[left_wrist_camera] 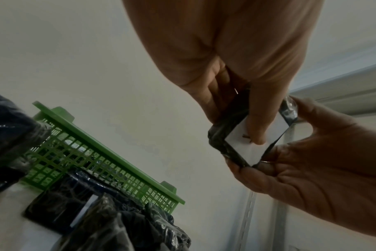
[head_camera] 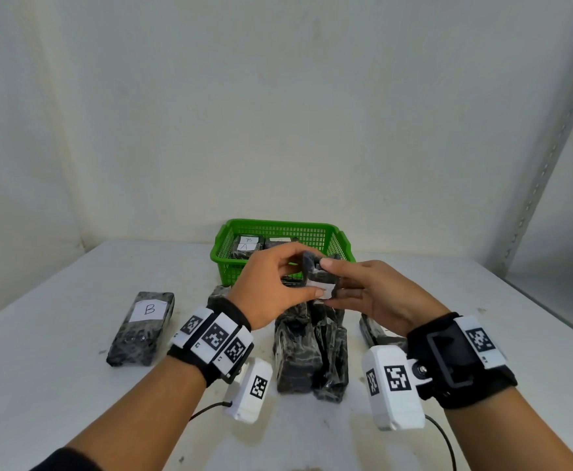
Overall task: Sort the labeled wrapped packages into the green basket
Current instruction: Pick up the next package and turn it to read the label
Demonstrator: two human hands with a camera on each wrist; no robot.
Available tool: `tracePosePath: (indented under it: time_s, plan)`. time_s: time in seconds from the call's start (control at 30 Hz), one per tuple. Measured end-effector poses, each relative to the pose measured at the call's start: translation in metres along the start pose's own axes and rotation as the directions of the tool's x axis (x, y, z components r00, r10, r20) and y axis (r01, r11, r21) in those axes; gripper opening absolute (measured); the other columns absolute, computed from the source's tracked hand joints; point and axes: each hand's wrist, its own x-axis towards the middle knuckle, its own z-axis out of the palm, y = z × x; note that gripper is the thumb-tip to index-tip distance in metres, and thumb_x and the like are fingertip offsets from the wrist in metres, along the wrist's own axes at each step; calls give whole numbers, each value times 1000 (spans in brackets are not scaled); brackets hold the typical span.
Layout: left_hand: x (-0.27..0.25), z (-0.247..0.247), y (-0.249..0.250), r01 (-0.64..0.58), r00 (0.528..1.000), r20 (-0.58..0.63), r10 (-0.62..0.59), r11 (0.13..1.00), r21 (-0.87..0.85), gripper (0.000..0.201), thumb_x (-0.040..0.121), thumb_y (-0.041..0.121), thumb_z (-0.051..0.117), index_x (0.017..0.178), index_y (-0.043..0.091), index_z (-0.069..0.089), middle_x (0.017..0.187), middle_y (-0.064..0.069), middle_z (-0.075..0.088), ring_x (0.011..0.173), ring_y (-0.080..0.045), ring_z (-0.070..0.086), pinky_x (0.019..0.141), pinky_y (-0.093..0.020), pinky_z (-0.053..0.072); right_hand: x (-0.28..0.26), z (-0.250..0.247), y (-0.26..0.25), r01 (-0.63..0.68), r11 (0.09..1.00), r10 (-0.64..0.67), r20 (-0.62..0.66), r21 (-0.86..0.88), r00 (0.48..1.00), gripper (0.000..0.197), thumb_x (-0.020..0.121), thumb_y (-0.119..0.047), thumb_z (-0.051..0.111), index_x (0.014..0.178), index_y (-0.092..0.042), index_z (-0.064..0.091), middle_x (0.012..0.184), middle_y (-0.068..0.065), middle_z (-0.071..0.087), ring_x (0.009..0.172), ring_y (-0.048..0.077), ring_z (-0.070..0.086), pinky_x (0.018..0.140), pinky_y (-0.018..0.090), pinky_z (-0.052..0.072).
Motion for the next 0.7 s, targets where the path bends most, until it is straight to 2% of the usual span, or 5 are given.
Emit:
tracePosePath:
  time_s: [0.1, 0.2, 0.43, 0.57, 0.7]
  plan:
    - [-1, 2, 1, -17, 1000, 26, 15, 998, 68, 50, 69, 11, 88, 114, 20, 68, 108, 7, 73, 101, -5, 70, 94, -29, 56, 0, -1, -2, -16, 999, 17, 14, -39, 1000, 30, 92, -25, 74, 111, -2, 76, 108, 18, 79, 101, 30, 76, 99, 36, 59]
    - [0, 3, 0, -2, 1000, 31, -1, 997, 78, 51, 69, 14, 88, 115, 21, 68, 108, 7, 74, 99, -6, 71, 93, -32, 57, 2, 1, -5, -38, 997, 39, 12, -73, 999, 28, 94, -28, 72, 110, -5, 76, 108, 14, 80, 98, 25, 76, 99, 37, 58]
    - [3, 3, 2, 23, 999, 38, -26, 997, 74, 56, 69, 8, 88, 119, 21, 65, 110, 5, 73, 99, -5, 71, 93, -30, 57, 7, 5, -6, -38, 999, 35, -72, -36, 997, 25, 94, -20, 73, 107, 2, 75, 112, 26, 76, 94, 32, 74, 90, 37, 62]
    - [4, 0, 1, 2, 999, 43, -7, 993, 114, 52, 70, 11, 87, 117, 20, 67, 108, 7, 73, 99, -4, 70, 94, -32, 56, 6, 4, -7, -70, 996, 70, -4, -47, 998, 33, 91, -28, 76, 114, -6, 76, 111, 14, 79, 98, 26, 75, 99, 38, 59]
    - [4, 1, 1, -24, 998, 63, 14, 987, 160, 51, 68, 14, 88, 114, 25, 68, 105, 7, 73, 98, -7, 71, 91, -37, 57, 8, 6, -6, -43, 995, 43, -4, -90, 999, 46, 75, -36, 82, 107, -3, 78, 103, 15, 80, 92, 25, 75, 98, 38, 60]
